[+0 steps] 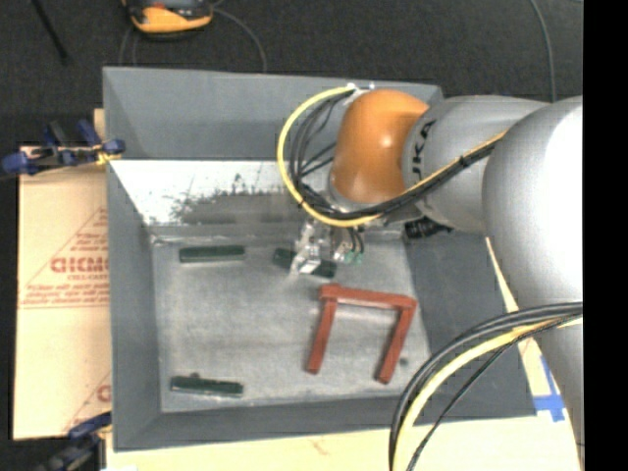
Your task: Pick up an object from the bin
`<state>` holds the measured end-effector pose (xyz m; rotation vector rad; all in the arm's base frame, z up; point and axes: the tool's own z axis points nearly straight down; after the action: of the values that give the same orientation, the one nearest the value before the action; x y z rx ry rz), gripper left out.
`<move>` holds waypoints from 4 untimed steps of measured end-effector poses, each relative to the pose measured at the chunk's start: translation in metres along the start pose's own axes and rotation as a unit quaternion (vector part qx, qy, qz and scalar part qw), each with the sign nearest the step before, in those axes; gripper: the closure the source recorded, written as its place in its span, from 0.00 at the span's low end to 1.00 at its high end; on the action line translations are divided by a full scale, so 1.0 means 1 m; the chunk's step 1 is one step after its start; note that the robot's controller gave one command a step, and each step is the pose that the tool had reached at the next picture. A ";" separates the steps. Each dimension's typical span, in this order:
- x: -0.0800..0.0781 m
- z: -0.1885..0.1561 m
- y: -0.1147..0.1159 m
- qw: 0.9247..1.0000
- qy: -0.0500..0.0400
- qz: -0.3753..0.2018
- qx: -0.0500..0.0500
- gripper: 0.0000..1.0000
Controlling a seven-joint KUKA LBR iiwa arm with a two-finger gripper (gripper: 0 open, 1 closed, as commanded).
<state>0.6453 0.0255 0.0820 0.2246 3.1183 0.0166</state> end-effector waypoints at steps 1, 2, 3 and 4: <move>0.001 -0.003 0.000 1.000 0.002 0.000 0.001 1.00; 0.005 -0.018 -0.003 1.000 0.007 0.000 0.005 1.00; 0.003 -0.037 -0.003 1.000 0.006 0.000 0.005 1.00; 0.001 -0.051 -0.003 1.000 0.004 0.000 0.005 1.00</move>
Offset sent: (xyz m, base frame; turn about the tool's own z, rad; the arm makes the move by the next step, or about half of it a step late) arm 0.0000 0.0001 0.0069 -0.0001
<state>0.6428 0.0223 0.1332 0.2252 3.1261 0.0020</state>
